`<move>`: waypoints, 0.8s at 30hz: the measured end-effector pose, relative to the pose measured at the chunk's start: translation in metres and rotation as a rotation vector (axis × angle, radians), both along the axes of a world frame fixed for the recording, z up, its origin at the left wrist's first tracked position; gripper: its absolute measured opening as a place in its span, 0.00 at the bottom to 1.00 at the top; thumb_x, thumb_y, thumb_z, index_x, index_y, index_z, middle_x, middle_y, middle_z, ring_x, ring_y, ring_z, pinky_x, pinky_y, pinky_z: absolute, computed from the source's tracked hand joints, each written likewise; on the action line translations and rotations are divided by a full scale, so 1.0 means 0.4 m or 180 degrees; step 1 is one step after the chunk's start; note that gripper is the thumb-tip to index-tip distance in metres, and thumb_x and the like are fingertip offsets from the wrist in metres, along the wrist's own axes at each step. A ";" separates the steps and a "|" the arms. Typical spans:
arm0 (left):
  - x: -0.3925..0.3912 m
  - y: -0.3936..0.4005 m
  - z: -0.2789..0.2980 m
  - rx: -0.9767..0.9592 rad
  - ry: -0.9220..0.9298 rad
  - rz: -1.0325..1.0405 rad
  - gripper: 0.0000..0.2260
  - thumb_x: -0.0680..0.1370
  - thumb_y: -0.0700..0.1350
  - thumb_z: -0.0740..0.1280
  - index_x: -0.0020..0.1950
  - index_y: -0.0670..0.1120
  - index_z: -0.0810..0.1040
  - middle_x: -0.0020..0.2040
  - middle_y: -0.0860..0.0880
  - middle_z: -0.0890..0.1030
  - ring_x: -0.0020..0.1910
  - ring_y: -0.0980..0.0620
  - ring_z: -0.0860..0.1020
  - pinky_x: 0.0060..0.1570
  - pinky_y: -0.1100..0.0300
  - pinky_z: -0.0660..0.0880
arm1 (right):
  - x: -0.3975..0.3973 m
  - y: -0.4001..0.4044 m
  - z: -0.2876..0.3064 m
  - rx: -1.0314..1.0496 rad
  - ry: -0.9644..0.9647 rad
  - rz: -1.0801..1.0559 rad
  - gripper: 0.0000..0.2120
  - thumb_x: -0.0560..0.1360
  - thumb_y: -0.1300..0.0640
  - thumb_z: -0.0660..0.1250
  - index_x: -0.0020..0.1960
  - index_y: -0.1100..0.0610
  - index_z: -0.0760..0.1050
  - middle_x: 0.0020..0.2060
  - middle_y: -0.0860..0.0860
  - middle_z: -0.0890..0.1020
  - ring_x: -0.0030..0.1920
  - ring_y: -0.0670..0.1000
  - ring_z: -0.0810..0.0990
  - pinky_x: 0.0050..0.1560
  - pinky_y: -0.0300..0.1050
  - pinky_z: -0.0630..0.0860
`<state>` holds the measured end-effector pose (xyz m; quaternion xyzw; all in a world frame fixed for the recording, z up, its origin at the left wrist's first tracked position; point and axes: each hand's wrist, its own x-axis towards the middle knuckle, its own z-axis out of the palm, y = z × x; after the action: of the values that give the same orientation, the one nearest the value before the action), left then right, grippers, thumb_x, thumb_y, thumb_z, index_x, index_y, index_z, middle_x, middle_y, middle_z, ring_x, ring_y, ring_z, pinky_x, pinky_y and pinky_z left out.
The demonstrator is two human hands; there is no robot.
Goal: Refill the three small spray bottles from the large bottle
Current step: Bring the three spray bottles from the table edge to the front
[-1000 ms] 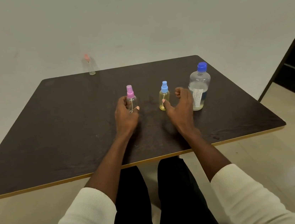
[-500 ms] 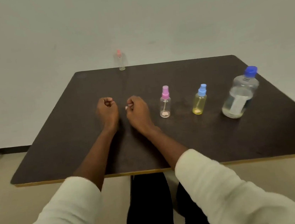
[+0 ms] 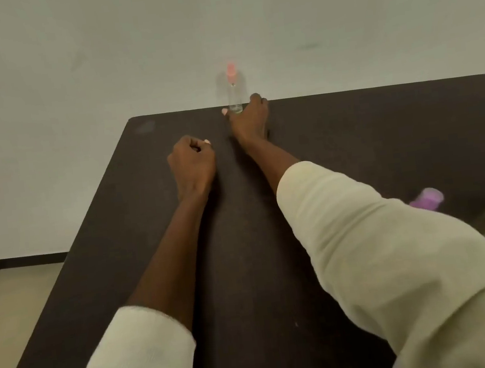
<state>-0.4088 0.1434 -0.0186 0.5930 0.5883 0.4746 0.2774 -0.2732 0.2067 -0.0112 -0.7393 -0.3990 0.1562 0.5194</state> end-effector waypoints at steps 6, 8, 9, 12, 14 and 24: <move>0.005 0.032 -0.025 -0.0029 -0.0168 0.0055 0.09 0.79 0.45 0.66 0.39 0.46 0.77 0.37 0.49 0.82 0.35 0.48 0.82 0.37 0.46 0.82 | 0.014 0.106 0.003 -0.0276 -0.0469 -0.0158 0.25 0.73 0.43 0.69 0.66 0.55 0.72 0.62 0.53 0.75 0.62 0.56 0.74 0.62 0.51 0.72; 0.005 0.035 -0.021 -0.0041 -0.0249 0.0043 0.09 0.78 0.46 0.67 0.39 0.46 0.77 0.36 0.49 0.82 0.35 0.48 0.82 0.37 0.45 0.82 | 0.016 0.105 0.003 -0.0245 -0.0486 -0.0093 0.19 0.75 0.47 0.68 0.62 0.55 0.74 0.59 0.53 0.78 0.59 0.55 0.76 0.60 0.50 0.74; 0.003 0.034 -0.019 -0.0045 -0.0285 0.0046 0.09 0.78 0.45 0.66 0.39 0.46 0.77 0.36 0.49 0.82 0.35 0.48 0.82 0.36 0.46 0.82 | 0.013 0.094 0.003 -0.0182 -0.0412 -0.0067 0.17 0.74 0.49 0.69 0.60 0.55 0.76 0.57 0.53 0.79 0.57 0.55 0.78 0.57 0.50 0.75; -0.002 0.014 -0.001 -0.0072 -0.0421 0.0032 0.09 0.79 0.44 0.67 0.38 0.45 0.77 0.37 0.47 0.82 0.35 0.47 0.81 0.36 0.47 0.82 | 0.002 0.034 -0.002 0.0014 -0.0041 0.0029 0.11 0.72 0.51 0.72 0.50 0.57 0.78 0.49 0.54 0.82 0.48 0.54 0.80 0.49 0.50 0.79; -0.008 -0.002 0.012 -0.0095 -0.0550 0.0059 0.09 0.78 0.44 0.67 0.38 0.44 0.77 0.36 0.45 0.82 0.34 0.46 0.81 0.35 0.46 0.81 | -0.018 -0.045 0.000 0.0062 0.0062 0.0220 0.10 0.72 0.53 0.72 0.46 0.58 0.77 0.45 0.53 0.82 0.44 0.53 0.80 0.44 0.49 0.79; -0.041 -0.317 0.054 -0.0111 -0.0263 -0.0130 0.07 0.79 0.45 0.67 0.41 0.46 0.78 0.38 0.48 0.82 0.40 0.46 0.82 0.45 0.47 0.81 | -0.084 -0.617 -0.007 0.0295 0.0204 0.1157 0.08 0.72 0.60 0.72 0.46 0.50 0.76 0.39 0.44 0.81 0.40 0.42 0.78 0.44 0.41 0.77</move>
<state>-0.4251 0.0166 0.0030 0.5799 0.5723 0.4826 0.3214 -0.3069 -0.0402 -0.0141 -0.6250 -0.5160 0.2523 0.5287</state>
